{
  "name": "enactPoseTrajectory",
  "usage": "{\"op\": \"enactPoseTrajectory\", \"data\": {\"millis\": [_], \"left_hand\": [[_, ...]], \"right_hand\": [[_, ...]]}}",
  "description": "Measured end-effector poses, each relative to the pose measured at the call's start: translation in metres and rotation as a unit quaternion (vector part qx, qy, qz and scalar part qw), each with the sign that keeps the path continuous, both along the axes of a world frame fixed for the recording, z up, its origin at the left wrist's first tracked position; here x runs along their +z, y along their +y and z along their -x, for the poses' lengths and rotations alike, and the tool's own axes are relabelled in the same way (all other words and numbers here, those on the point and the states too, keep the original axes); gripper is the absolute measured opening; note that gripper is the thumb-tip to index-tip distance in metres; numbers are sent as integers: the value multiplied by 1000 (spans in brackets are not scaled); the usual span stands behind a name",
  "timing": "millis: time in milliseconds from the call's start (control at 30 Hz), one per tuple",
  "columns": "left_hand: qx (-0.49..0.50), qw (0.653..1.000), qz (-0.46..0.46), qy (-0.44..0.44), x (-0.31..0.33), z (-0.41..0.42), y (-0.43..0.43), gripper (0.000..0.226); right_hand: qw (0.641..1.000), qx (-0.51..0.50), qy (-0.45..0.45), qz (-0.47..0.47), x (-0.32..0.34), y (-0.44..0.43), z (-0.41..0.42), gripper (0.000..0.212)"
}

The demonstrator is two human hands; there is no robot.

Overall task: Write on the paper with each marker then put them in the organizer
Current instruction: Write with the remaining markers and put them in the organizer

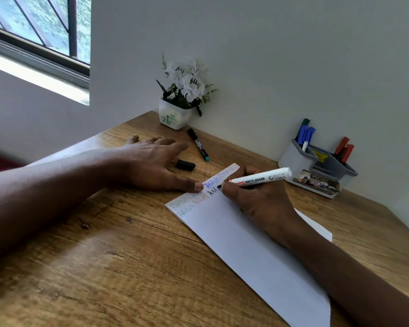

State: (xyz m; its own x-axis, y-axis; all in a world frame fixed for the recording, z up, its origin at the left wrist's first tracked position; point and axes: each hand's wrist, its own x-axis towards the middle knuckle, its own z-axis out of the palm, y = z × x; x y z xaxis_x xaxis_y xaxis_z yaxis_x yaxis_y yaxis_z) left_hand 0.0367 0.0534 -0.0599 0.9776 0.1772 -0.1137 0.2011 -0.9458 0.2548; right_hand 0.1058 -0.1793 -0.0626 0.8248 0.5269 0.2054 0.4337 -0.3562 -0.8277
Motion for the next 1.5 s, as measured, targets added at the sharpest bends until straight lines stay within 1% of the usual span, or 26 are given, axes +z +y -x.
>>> {"op": "enactPoseTrajectory", "data": {"millis": [67,133,267,367,533,633,733,967,1100,1200,1300,1367,1500], "left_hand": [[0,1000,2,1,0,0,0,129],[2,1000,3,1,0,1,0,128],[6,1000,4,3,2,1,-2,125],[6,1000,2,3,2,2,-3,124],[3,1000,5,-6,1,2,-2,127],[5,1000,5,-6,1,2,-2,123],[8,1000,6,-2,2,2,-3,123],[10,1000,3,2,3,3,-5,123],[8,1000,7,-1,2,3,-4,123],[10,1000,7,-2,2,3,-4,123],[9,1000,7,-1,2,1,-3,125],[7,1000,6,-1,1,1,-2,126],[9,1000,5,-5,2,2,-4,123]], "right_hand": [[999,-15,32,-38,0,-1,-3,10],[999,-2,43,-29,2,-1,-4,11],[999,27,-2,21,3,-3,-4,13],[999,22,3,29,3,-4,-3,15],[1000,15,-5,24,3,-3,-2,15],[1000,0,-8,18,2,-2,-1,12],[1000,-14,-7,9,1,-2,-2,14],[999,-9,-21,28,1,-2,-3,12],[1000,-8,14,9,2,-3,-5,9],[1000,-13,13,4,1,-2,-5,10],[998,-37,29,-31,0,-2,-6,13],[999,-34,32,-21,0,-1,-6,14],[999,-36,2,17,1,1,-4,13]]}}
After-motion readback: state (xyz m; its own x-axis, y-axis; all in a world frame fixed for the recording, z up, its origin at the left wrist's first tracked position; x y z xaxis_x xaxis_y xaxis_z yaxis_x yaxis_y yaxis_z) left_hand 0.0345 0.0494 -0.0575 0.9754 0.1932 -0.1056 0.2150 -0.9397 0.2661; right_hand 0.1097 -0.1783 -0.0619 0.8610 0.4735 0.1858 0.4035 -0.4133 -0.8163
